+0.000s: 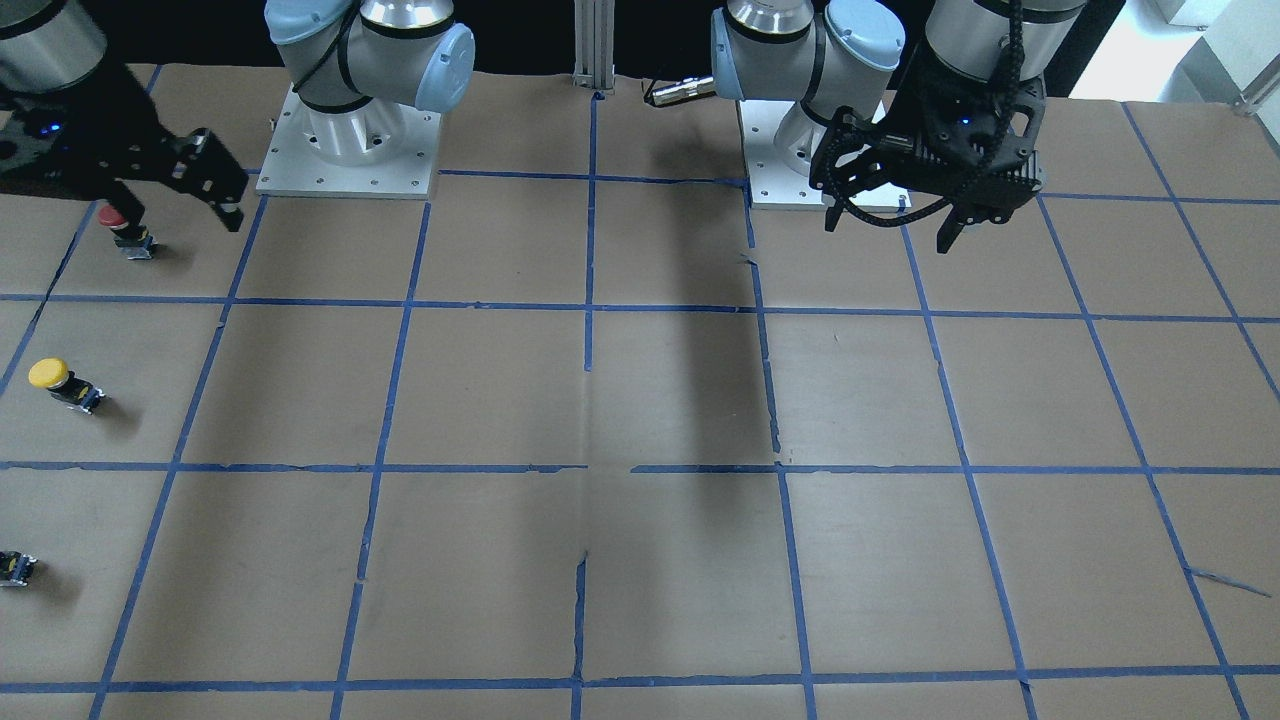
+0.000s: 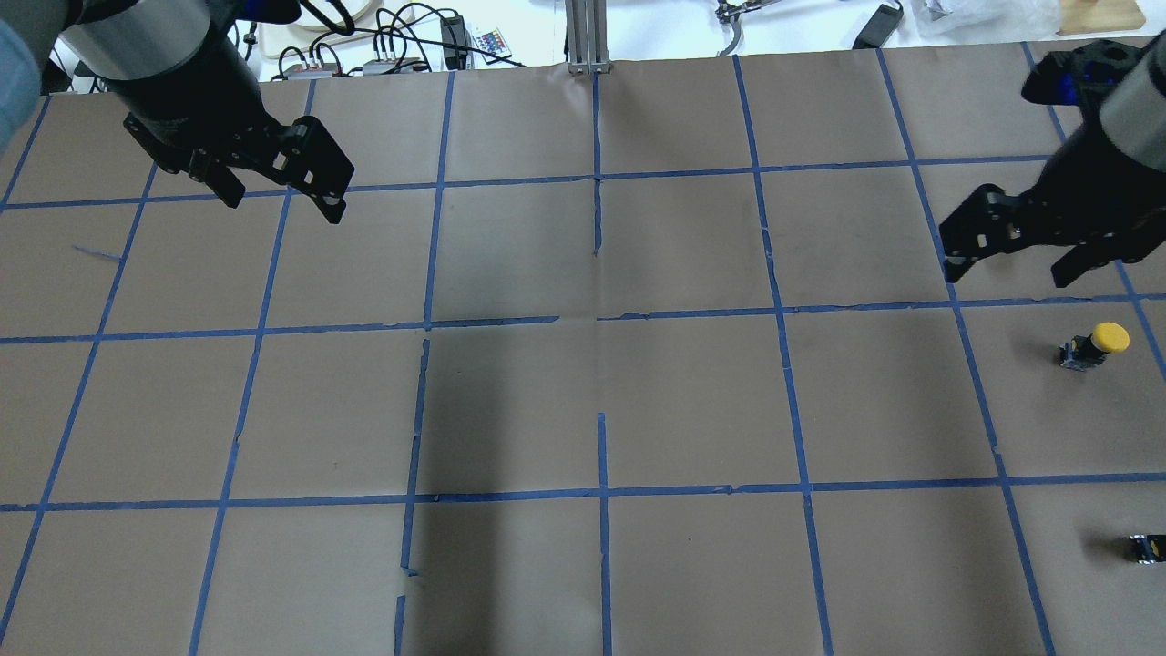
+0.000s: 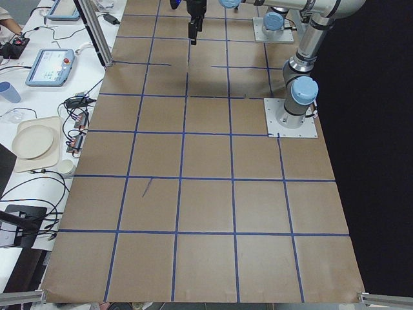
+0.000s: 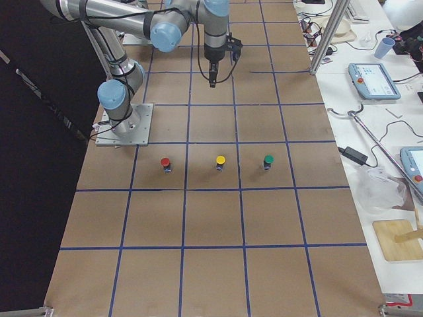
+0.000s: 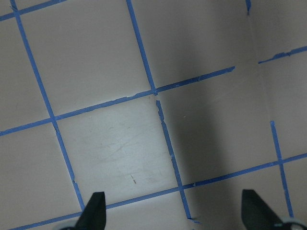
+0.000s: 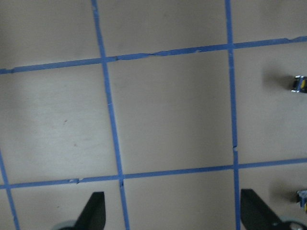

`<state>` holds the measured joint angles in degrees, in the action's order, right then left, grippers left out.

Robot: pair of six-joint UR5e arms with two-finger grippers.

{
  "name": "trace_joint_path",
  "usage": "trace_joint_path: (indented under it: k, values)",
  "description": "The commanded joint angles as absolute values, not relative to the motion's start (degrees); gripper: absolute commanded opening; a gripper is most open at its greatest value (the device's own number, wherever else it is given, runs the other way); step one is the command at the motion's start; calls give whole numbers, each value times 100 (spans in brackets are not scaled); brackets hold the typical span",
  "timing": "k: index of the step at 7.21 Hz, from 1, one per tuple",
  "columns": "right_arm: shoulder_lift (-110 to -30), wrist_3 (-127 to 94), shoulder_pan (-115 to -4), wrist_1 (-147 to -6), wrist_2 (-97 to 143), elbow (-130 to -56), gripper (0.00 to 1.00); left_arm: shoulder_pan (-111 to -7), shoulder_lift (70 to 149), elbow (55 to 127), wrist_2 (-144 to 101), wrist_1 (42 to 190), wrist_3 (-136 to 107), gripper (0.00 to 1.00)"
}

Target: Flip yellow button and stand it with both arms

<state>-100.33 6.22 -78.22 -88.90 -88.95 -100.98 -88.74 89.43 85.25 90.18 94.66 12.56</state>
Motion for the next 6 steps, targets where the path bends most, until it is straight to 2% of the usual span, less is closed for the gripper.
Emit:
trace_joint_path:
  k: [1,6]
  values:
    - [-10212,-542,-9040,-8543,-8877,-9722,100,-8719,8930,8551,9026,9492,811,99]
    - [-9835,-545,-8957,-8297,-8930,-9458,100,-9043,9027,8385,9105,9876,-290,99]
